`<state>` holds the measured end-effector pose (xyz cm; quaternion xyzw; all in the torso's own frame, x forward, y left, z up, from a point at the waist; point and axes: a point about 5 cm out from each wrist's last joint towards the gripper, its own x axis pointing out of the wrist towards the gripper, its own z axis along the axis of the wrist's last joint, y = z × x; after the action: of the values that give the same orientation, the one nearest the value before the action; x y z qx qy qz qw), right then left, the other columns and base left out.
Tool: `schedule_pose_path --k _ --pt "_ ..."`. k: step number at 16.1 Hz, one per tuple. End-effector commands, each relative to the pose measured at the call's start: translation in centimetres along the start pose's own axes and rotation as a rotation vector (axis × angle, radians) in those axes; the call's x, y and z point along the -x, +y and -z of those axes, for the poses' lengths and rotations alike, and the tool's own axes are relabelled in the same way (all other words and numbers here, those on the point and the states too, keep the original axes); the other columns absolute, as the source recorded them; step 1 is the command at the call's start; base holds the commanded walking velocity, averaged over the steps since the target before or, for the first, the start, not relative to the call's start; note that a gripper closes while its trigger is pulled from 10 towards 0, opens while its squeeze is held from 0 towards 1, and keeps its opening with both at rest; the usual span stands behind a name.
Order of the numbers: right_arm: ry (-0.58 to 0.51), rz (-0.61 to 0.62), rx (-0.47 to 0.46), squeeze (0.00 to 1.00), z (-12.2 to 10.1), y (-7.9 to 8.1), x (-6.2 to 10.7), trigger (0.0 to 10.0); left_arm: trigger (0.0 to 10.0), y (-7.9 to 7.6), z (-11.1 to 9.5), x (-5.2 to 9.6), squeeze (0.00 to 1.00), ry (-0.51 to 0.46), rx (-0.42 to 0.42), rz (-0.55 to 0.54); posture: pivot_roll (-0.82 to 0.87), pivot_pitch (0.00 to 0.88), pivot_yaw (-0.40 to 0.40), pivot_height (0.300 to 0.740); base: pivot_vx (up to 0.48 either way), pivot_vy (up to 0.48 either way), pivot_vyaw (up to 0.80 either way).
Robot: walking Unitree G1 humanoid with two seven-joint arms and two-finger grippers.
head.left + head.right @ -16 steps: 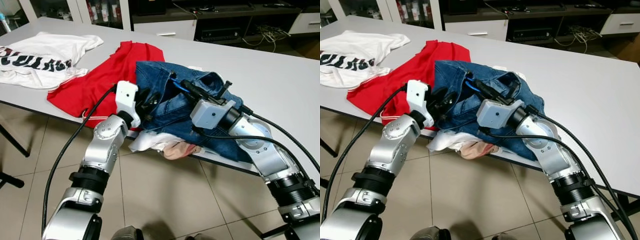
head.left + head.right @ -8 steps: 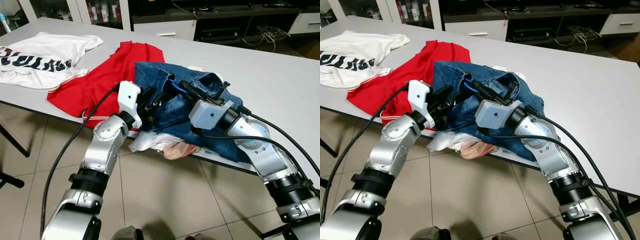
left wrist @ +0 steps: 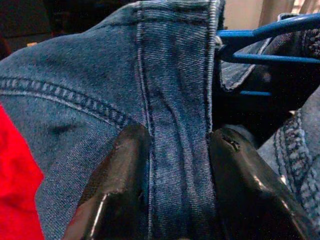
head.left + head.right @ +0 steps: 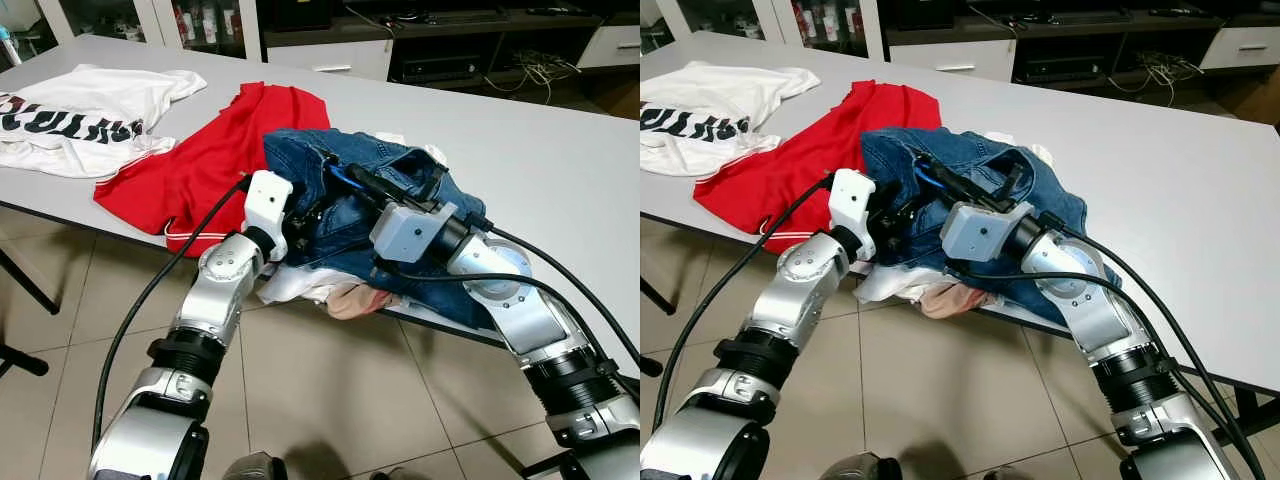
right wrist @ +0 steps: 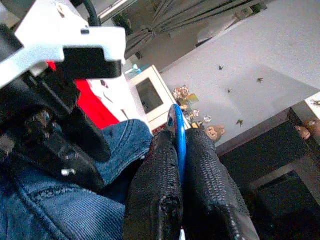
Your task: Hang hanger
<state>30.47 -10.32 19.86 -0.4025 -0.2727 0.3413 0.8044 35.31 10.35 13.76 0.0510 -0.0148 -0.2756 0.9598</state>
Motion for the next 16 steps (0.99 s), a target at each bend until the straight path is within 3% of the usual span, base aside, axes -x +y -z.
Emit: schedule_pose_path --k 1,5,8,10,16 --pt "-0.049 0.008 -0.008 0.0 -0.9 -0.4 -0.1 0.0 0.0 0.0 -0.3 -0.4 0.0 -0.002 -0.016 0.009 -0.03 0.0 0.037 0.74 0.0 0.0 0.0" --pt "-0.075 0.012 -0.039 0.0 -1.4 -0.6 -0.2 0.0 0.0 0.1 -0.2 -0.5 0.0 -0.007 -0.024 0.002 -0.04 0.0 0.041 0.74 0.0 0.0 0.0" --pt "-0.084 0.001 -0.068 0.0 -1.5 -0.5 0.0 0.0 0.0 1.0 -1.0 -0.5 0.0 -0.062 -0.028 -0.07 -0.04 0.0 0.041 0.74 0.0 0.0 0.0" --pt "-0.095 -0.03 -0.108 0.0 -1.6 -0.3 0.1 0.0 0.0 3.2 -2.2 0.1 0.0 -0.141 -0.044 -0.207 -0.03 0.0 0.038 0.74 0.0 0.0 0.0" --pt "0.007 -0.087 -0.11 0.0 0.3 -0.3 1.2 0.0 0.0 5.2 -2.9 1.1 0.0 -0.207 -0.023 -0.313 -0.03 0.0 0.036 0.74 0.0 0.0 0.0"
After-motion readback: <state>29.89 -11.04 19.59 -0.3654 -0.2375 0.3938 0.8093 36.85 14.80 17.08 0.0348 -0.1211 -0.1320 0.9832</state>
